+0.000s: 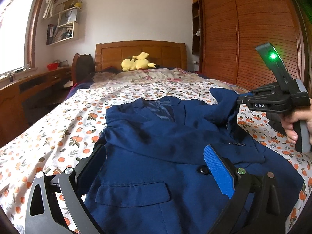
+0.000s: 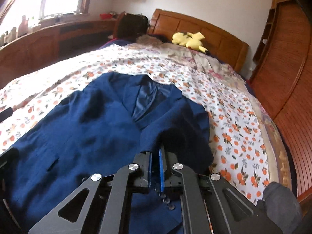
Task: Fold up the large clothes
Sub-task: 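Open the right tool and release the sleeve on the blazer front, then grasp the blazer side edge with the right tool and fold it over the sleeve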
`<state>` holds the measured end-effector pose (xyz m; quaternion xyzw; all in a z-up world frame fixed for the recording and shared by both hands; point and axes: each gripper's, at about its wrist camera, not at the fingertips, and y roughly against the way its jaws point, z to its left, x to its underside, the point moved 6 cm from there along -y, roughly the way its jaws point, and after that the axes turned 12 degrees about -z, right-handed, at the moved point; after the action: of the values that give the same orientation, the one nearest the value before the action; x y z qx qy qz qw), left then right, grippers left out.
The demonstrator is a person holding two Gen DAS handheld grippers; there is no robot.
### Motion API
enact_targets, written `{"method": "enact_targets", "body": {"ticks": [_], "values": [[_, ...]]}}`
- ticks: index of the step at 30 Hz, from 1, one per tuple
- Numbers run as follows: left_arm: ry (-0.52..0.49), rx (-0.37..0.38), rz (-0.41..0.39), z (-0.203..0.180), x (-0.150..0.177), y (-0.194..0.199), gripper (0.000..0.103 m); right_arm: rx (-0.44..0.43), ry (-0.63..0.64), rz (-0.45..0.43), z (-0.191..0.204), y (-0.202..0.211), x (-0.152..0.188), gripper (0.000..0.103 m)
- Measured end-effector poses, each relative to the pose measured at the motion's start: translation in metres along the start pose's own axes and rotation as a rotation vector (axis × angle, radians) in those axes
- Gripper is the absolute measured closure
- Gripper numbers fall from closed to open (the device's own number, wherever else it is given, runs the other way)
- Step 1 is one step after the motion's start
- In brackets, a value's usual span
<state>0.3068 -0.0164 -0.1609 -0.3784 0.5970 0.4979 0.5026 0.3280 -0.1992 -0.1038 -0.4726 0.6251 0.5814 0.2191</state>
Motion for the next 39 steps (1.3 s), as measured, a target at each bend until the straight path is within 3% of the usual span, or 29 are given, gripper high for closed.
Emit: {"method": "enact_targets", "body": {"ticks": [2, 4, 5, 9, 14, 19, 30, 39], "values": [[0.003, 0.0, -0.004, 0.001, -0.001, 0.002, 0.003, 0.006, 0.003, 0.015, 0.001, 0.002, 0.003, 0.09], [0.004, 0.002, -0.007, 0.002, -0.002, 0.004, 0.003, 0.023, 0.012, 0.032, -0.001, 0.005, 0.006, 0.077], [0.004, 0.004, -0.008, 0.002, -0.003, 0.005, 0.003, 0.037, 0.018, 0.034, -0.003, 0.008, 0.006, 0.064], [0.001, 0.01, -0.01, 0.002, -0.003, 0.009, 0.003, 0.024, 0.044, 0.012, -0.001, 0.024, -0.002, 0.05], [-0.002, 0.012, -0.01, 0.001, -0.003, 0.011, 0.003, 0.032, 0.039, -0.014, -0.004, 0.033, -0.016, 0.049], [-0.002, 0.009, -0.01, 0.003, -0.002, 0.014, 0.003, 0.057, -0.003, 0.004, -0.014, 0.017, -0.01, 0.049], [-0.005, -0.006, 0.003, 0.02, 0.003, 0.023, 0.003, 0.121, -0.181, 0.152, -0.048, -0.059, 0.056, 0.046], [-0.009, -0.019, 0.017, 0.032, 0.007, 0.028, 0.003, 0.129, -0.331, 0.229, -0.063, -0.098, 0.086, 0.044]]}}
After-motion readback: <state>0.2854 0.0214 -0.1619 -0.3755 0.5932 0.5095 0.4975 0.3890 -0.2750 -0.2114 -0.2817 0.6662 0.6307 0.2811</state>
